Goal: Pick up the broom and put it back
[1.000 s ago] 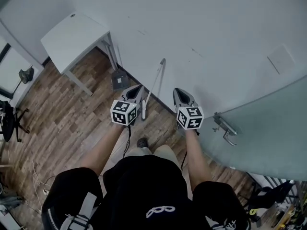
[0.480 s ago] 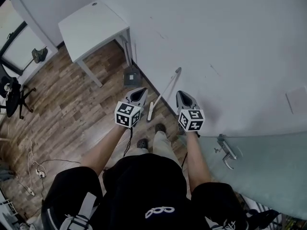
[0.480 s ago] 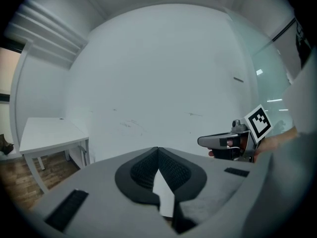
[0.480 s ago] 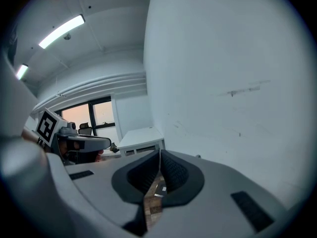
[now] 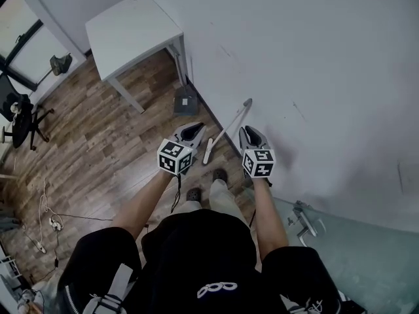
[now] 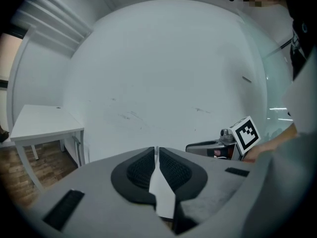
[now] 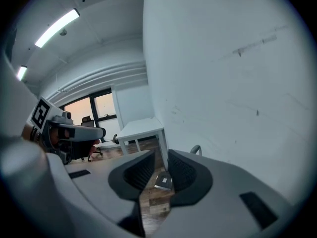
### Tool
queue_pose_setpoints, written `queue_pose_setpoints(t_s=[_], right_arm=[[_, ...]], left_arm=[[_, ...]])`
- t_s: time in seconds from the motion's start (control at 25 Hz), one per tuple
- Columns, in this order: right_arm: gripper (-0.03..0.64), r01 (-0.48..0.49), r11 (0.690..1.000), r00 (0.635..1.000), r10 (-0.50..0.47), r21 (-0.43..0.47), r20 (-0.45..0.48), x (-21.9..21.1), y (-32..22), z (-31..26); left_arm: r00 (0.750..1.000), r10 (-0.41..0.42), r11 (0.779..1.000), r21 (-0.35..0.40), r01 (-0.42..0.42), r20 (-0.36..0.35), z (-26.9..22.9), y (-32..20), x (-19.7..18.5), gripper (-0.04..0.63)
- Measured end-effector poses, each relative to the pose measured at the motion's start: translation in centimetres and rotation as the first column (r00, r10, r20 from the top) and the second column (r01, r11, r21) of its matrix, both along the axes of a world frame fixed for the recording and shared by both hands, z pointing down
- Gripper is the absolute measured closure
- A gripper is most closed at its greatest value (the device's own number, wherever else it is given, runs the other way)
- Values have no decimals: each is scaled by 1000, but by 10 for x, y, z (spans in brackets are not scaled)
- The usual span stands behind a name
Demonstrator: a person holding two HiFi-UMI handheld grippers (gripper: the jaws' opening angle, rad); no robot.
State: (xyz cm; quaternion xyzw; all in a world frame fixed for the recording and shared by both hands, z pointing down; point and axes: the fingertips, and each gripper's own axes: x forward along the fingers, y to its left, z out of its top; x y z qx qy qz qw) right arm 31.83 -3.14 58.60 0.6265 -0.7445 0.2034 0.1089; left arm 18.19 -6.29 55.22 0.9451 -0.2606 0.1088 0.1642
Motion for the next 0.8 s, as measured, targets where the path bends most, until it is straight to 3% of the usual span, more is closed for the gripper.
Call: queue_pose_setpoints(t_s=[0.08, 0.12, 0.8], right_arm=[[420, 6, 1000, 1000, -5, -23, 20, 6, -9, 15], [399, 6, 999, 1000, -5, -34, 25, 10, -14, 21], [373, 34, 982, 999, -29, -184, 29, 43, -81, 116]], left_arm=[[1000, -5, 1000, -8, 5, 6, 7, -5, 4, 577], [1000, -7, 1000, -10, 7, 10, 11, -9, 6, 577], [994, -94, 995, -18, 95, 55, 44, -51, 23, 577]])
